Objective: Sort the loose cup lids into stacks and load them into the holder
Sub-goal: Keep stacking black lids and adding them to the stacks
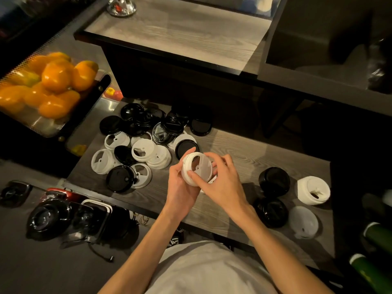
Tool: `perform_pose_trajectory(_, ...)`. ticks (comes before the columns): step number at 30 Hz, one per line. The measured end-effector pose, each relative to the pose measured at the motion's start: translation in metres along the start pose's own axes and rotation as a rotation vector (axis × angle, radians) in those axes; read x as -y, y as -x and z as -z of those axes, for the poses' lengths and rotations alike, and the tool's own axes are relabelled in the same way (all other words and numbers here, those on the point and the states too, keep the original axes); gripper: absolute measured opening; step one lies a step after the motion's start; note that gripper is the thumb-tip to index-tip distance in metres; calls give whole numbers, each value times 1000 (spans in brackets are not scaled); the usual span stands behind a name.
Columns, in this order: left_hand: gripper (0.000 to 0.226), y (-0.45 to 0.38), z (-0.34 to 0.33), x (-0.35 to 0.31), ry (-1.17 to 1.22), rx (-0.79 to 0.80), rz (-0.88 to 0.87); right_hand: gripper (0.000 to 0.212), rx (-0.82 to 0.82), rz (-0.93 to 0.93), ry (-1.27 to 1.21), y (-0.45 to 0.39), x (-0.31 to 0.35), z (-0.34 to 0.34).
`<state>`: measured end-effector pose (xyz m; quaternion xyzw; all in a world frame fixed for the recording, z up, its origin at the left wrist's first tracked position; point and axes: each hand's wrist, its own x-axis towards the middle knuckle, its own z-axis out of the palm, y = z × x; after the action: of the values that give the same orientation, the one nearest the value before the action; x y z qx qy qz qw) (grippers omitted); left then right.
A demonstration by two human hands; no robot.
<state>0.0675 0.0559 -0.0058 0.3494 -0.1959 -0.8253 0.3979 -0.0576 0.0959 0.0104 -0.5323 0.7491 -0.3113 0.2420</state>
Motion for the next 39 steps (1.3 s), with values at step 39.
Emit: perform_pose_trajectory(39, 36, 9, 79, 9, -50, -289, -144, 99, 450, 72, 388, -32, -81, -44)
